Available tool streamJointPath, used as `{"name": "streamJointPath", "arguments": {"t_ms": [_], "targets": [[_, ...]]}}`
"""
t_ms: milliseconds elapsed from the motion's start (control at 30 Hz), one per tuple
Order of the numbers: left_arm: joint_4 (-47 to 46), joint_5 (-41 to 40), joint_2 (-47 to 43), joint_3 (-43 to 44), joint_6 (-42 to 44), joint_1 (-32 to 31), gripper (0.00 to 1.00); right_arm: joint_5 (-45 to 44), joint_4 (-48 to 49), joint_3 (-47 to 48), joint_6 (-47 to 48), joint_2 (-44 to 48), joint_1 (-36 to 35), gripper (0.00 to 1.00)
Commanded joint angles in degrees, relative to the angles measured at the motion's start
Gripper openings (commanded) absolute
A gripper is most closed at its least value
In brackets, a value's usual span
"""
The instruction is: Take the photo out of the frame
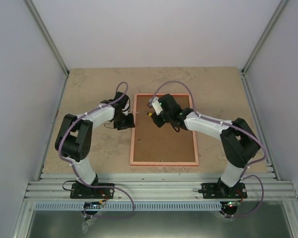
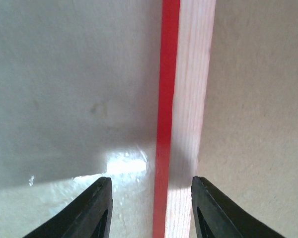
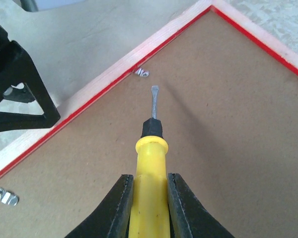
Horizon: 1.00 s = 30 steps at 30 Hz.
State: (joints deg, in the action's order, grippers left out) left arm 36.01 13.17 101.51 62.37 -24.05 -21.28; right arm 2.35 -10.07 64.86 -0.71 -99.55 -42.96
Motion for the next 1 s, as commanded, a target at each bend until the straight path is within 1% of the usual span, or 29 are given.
{"name": "streamJointPath", "arguments": {"t_ms": [0, 333, 433, 533, 600, 967], "targets": [[0.32, -0.35, 1.08, 3.68, 0.53, 1.15, 0.47, 0.86, 3.37, 3.17, -0.87, -2.35, 0.55, 0.00], [-0.33, 1.64, 5.56, 7.31, 1.28, 1.15, 0.50, 2.58, 4.69, 7.18, -1.29, -7.32, 0.92, 0.01], [-0.06, 1.52, 6.59, 7.73, 1.38, 1.15, 0.45, 2.90, 4.39, 8.57, -1.49, -8.91, 0.95, 0.01], [-0.16, 1.93, 7.21, 7.72, 1.61, 1.15, 0.36, 2.90, 4.09, 9.49, -1.82, -10.16, 0.92, 0.00], [-0.07, 1.83, 7.46, 7.70, 1.72, 1.15, 0.32, 3.02, 4.04, 9.94, -1.84, -10.75, 0.93, 0.00], [-0.01, 2.64, 8.26, 7.34, 1.90, 1.15, 0.22, 4.68, 1.98, 12.18, -1.95, -13.33, 0.95, 0.01]]}}
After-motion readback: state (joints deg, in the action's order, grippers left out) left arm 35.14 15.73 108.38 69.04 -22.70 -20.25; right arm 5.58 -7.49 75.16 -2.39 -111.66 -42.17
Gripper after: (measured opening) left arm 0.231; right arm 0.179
